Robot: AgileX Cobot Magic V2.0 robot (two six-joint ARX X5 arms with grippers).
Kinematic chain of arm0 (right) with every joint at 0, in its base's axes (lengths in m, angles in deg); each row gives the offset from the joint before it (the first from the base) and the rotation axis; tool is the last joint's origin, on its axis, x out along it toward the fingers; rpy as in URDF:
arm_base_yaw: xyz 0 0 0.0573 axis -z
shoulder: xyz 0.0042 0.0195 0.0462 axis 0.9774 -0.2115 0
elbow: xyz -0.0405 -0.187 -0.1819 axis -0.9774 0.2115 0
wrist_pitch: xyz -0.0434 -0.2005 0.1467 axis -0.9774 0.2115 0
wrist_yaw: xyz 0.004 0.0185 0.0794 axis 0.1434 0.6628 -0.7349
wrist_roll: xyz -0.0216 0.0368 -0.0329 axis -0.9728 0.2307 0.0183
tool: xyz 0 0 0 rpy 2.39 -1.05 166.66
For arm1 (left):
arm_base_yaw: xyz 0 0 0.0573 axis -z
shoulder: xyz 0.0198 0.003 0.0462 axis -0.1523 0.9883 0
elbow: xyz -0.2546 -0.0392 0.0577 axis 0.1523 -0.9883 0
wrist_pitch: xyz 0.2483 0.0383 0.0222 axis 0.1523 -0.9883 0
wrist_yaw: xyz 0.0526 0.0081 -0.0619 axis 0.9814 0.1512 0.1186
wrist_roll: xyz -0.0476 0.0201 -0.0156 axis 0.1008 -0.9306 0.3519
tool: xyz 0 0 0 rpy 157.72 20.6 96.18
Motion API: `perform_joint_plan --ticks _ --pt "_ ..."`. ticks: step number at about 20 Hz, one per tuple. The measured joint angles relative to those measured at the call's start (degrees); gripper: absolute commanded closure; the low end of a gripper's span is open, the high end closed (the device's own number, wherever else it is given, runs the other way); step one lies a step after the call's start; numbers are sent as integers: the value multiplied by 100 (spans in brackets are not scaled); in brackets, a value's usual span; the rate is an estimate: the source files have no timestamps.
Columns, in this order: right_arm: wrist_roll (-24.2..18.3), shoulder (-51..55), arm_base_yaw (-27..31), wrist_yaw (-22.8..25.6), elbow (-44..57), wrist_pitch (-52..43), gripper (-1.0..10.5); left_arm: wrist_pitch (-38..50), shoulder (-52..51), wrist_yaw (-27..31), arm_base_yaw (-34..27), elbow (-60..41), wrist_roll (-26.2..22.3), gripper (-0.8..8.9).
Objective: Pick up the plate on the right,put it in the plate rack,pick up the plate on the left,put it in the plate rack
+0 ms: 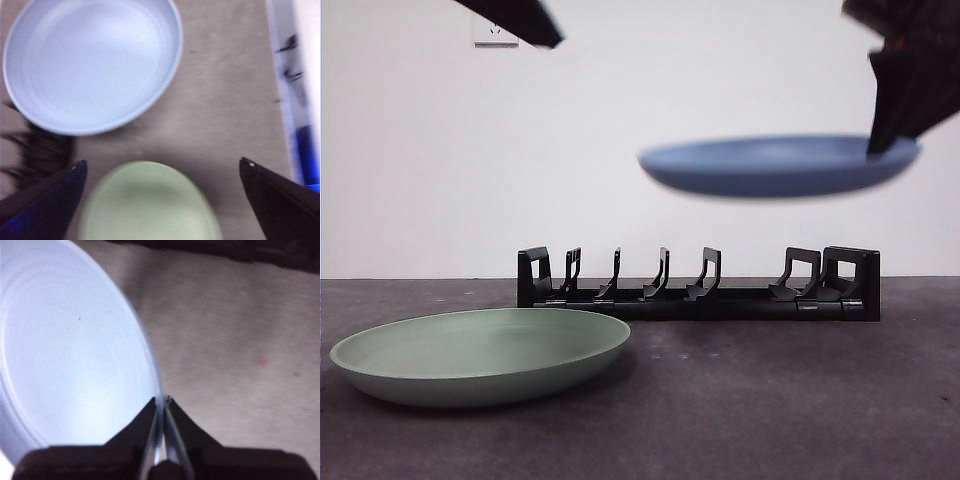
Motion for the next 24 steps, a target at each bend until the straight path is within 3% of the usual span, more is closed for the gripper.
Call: perform_joint_plan --ticks 2,5,7,10,17,21,24 --pt "0 2 -26 -269 -177 243 959 472 221 549 240 0 -498 154" --pt "-4 2 -118 -308 -328 476 959 962 520 1099 483 0 -1178 154" --pt "-4 2 -197 -315 -332 540 958 1213 688 1191 560 0 -1569 156" --pt "-4 2 -310 -437 -332 601 959 1377 920 1213 629 0 -1790 179" --pt "-7 2 -358 -643 -332 601 959 1364 1123 1215 688 0 -1779 706" --pt "-7 2 -361 -645 -332 579 959 1364 1123 1215 802 0 -1648 822" --pt "2 2 -358 -647 -334 538 958 1268 1126 1200 857 0 -1646 822"
